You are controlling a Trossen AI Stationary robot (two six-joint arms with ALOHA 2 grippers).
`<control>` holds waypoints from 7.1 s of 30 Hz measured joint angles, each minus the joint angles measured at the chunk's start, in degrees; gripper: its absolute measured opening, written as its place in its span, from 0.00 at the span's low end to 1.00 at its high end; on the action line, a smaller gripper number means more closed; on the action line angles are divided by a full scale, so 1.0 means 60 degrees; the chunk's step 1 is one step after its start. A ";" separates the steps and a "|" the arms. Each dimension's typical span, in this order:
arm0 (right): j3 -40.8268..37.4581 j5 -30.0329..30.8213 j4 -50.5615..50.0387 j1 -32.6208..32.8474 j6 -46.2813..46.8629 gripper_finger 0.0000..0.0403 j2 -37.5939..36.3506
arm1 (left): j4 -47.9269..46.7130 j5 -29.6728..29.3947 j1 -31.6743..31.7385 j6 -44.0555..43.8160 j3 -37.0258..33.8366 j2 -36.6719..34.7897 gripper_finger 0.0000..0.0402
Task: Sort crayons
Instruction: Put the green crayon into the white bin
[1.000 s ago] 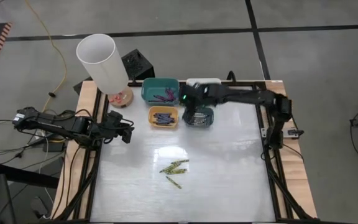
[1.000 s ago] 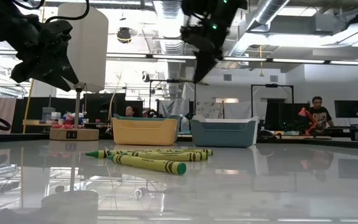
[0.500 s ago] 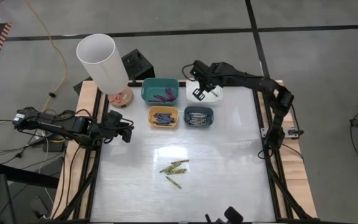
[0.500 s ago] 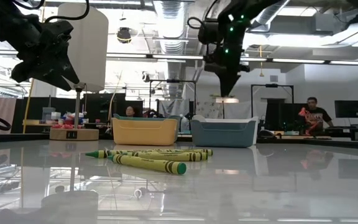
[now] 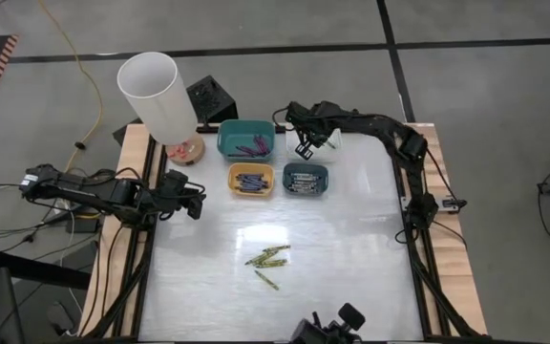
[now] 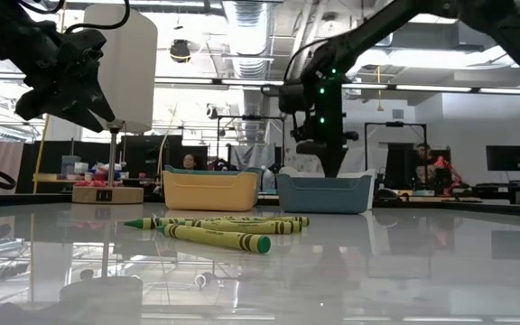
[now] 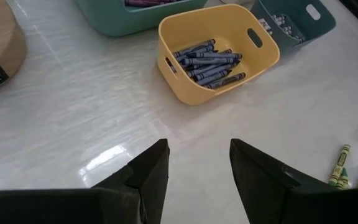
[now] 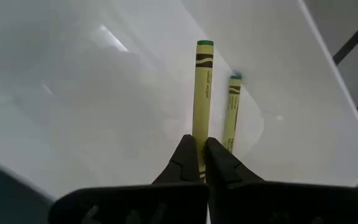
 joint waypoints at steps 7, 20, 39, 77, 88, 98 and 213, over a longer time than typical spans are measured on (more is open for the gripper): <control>0.0000 -0.0127 0.0272 -0.0238 0.0035 0.01 0.0326 | 0.0002 -0.0005 0.0000 -0.0001 0.0000 0.0000 0.40; 0.0004 -0.0157 0.0297 -0.0205 -0.0182 0.17 0.0340 | 0.0002 -0.0085 -0.0002 -0.0094 0.0000 0.0000 0.40; 0.0007 -0.2765 0.0799 0.2157 -0.1170 0.32 -0.2039 | 0.0002 -0.0156 0.0000 -0.0110 0.0000 0.0000 0.40; 0.0007 -0.2916 0.1489 0.7711 -0.0678 0.32 0.1029 | -0.0044 0.0147 0.0002 0.0140 0.0004 0.0007 0.40; 0.0051 -0.2659 0.1598 0.7703 -0.0429 0.24 0.1530 | -0.0057 0.0174 0.0000 0.0149 0.0004 0.0006 0.40; 0.0026 -0.2241 0.1583 0.7686 0.0615 0.02 0.1553 | -0.0169 0.0082 -0.0002 0.0157 0.0004 0.0005 0.40; -0.3796 -0.4609 0.6276 0.5027 -0.1196 0.29 -0.2628 | -0.0173 -0.0410 0.0001 -0.0291 0.0004 0.0007 0.40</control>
